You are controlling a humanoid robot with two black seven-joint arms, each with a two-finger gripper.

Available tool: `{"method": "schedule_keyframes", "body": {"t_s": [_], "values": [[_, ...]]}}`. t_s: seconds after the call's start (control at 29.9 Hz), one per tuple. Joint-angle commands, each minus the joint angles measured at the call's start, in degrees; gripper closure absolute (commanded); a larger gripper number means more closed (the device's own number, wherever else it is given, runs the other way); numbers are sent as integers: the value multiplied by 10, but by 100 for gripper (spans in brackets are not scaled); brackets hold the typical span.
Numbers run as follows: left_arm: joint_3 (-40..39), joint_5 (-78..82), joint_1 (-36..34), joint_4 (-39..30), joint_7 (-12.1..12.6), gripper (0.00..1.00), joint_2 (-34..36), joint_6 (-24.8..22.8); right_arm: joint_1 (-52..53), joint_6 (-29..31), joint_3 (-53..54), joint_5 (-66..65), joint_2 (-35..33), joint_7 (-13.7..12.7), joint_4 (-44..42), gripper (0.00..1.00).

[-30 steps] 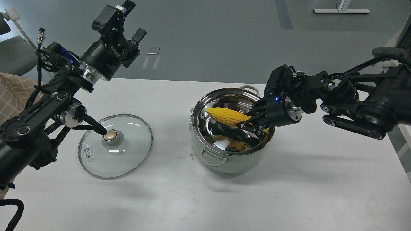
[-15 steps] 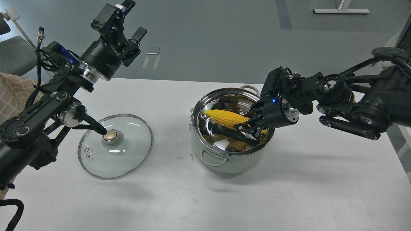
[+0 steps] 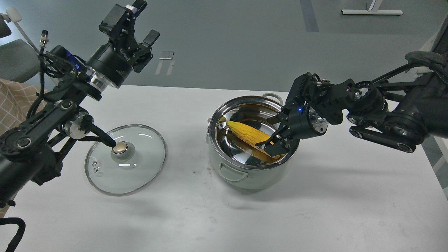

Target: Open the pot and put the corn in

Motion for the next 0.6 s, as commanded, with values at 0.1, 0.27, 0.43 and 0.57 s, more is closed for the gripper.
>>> {"method": "schedule_keyframes", "body": {"t_s": [0.1,0.27,0.43,0.57], "values": [[-5,8,1,2,-2,3,-1,4,6,-2,68,80,-18,0,-38,0],[-5,6,0,9,-2,2,-1,4,-4,-3,188,217,-51,0,-105,0],[-6,1,-12,26,15,2,1,-3,-53,-4,272,382,-60,0,-171,0],[-14,-11,-42,83,90,2,-8,-10,-122,-13,362,508,-37,0,-234,0]]}}
